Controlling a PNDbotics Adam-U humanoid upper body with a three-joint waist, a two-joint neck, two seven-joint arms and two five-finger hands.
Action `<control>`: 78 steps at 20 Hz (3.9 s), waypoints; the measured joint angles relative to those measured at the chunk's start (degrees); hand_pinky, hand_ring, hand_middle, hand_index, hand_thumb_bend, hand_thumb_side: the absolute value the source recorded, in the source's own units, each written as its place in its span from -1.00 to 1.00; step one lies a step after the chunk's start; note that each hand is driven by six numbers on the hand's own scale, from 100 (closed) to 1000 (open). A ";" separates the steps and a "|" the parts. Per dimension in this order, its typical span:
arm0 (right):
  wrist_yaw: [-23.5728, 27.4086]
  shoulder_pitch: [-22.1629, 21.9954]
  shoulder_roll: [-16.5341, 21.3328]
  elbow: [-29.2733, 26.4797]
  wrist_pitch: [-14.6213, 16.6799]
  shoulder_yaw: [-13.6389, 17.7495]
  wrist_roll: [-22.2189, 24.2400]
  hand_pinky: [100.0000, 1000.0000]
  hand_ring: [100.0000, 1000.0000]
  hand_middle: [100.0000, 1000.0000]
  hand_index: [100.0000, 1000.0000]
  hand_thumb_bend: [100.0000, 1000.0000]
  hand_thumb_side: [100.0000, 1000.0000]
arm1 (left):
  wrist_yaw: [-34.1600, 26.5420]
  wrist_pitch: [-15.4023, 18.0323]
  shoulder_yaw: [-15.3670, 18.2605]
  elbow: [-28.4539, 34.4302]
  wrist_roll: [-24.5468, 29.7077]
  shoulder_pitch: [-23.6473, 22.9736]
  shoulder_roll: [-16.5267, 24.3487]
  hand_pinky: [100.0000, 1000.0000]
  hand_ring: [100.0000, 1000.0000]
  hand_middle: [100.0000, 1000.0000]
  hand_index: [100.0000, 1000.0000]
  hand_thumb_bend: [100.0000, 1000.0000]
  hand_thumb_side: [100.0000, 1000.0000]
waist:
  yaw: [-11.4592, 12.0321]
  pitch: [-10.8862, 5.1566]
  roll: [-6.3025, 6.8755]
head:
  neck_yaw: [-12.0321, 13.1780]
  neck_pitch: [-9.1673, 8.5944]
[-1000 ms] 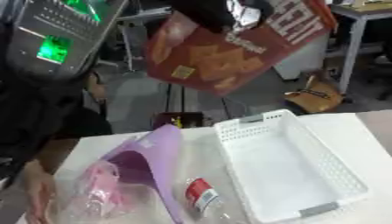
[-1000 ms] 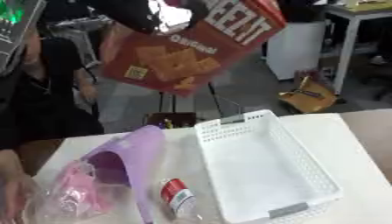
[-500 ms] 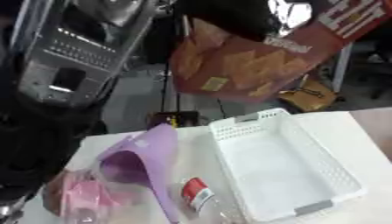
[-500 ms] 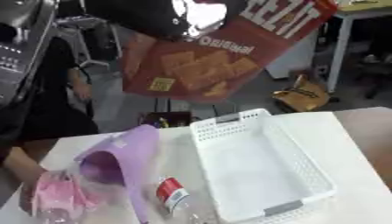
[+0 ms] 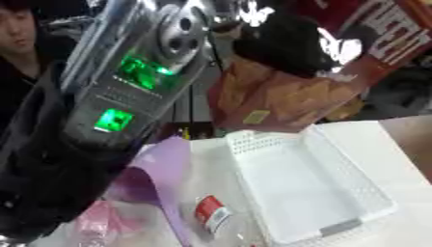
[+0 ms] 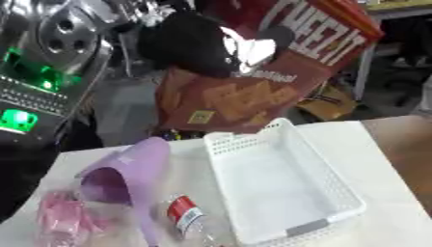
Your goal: Pick up objects on the table and place them in the box.
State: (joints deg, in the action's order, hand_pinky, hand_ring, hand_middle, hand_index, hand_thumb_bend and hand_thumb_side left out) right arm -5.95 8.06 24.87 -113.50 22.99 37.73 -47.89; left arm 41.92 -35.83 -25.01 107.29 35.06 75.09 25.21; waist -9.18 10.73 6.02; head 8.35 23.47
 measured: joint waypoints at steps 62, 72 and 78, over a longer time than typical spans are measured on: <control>1.23 1.75 -1.47 0.00 0.90 0.07 1.02 0.30 0.17 0.02 0.04 -1.00 0.33 | 15.28 23.49 -7.58 -21.78 -9.74 -6.59 -9.51 0.82 0.91 1.00 1.00 -0.71 0.92 | -2.50 2.90 -0.45 | 0.02 -3.85; 1.23 1.73 -1.47 0.00 0.77 0.07 0.90 0.30 0.17 0.02 0.04 -1.00 0.32 | 15.85 21.73 -6.97 -19.28 -3.07 -6.57 -9.46 0.98 1.00 1.00 1.00 -0.51 1.00 | -2.57 2.90 -0.47 | -0.12 -3.95; 1.23 1.74 -1.47 0.00 0.77 0.07 0.90 0.30 0.17 0.02 0.03 -1.00 0.32 | 18.15 21.41 -6.51 -19.97 -1.50 -6.56 -9.50 1.00 1.00 1.00 1.00 -0.23 1.00 | -2.63 2.96 -0.46 | -0.13 -4.31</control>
State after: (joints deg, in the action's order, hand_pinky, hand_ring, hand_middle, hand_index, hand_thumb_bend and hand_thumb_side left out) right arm -4.72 9.80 23.40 -113.50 23.76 37.80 -46.99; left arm 60.07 -14.43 -31.52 87.32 33.56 68.54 15.71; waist -11.81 13.69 5.55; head 8.22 19.16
